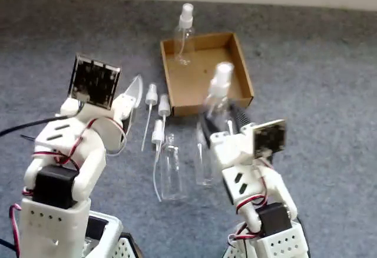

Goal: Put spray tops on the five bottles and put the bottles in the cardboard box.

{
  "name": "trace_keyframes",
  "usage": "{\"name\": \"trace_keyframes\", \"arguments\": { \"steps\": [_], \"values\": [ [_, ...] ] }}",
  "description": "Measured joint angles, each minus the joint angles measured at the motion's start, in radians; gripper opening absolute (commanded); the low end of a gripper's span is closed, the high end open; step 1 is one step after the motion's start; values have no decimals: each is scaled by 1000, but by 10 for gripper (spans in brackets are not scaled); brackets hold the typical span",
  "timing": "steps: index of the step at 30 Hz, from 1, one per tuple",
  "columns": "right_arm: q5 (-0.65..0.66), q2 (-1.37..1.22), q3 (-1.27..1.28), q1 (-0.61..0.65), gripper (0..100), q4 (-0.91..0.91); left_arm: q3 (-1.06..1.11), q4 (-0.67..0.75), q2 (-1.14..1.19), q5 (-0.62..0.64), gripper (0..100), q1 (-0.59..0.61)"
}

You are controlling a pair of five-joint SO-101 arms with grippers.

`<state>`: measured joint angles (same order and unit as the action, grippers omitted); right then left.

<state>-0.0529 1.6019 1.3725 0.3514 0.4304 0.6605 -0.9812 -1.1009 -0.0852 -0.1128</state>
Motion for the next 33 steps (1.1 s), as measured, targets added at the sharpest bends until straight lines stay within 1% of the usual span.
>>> {"name": "trace_keyframes", "arguments": {
  "steps": [4,6,10,12,15,18,22,26,29,33],
  "values": [
    [0,-150,-167,-31,4,-41,157,0,-100,-20,252,0],
    [-2,-247,-264,-31,4,-46,215,0,-152,-20,255,-17],
    [-34,-433,-446,-31,4,-46,298,0,-261,-23,255,-138],
    [-41,-485,-505,-35,4,-46,327,0,-299,-28,255,-187],
    [-14,-559,-560,-49,4,-52,387,3,-341,-28,255,-204],
    [38,-674,-575,-101,4,-143,485,61,-342,-28,220,-150],
    [57,-884,-578,-138,4,-356,628,180,-342,-28,148,-37],
    [61,-1126,-591,-137,4,-580,723,239,-342,-28,144,87],
    [61,-1333,-663,-140,4,-736,763,296,-342,-28,144,143],
    [61,-1614,-847,-140,4,-798,790,356,-342,-28,144,201]
  ]
}}
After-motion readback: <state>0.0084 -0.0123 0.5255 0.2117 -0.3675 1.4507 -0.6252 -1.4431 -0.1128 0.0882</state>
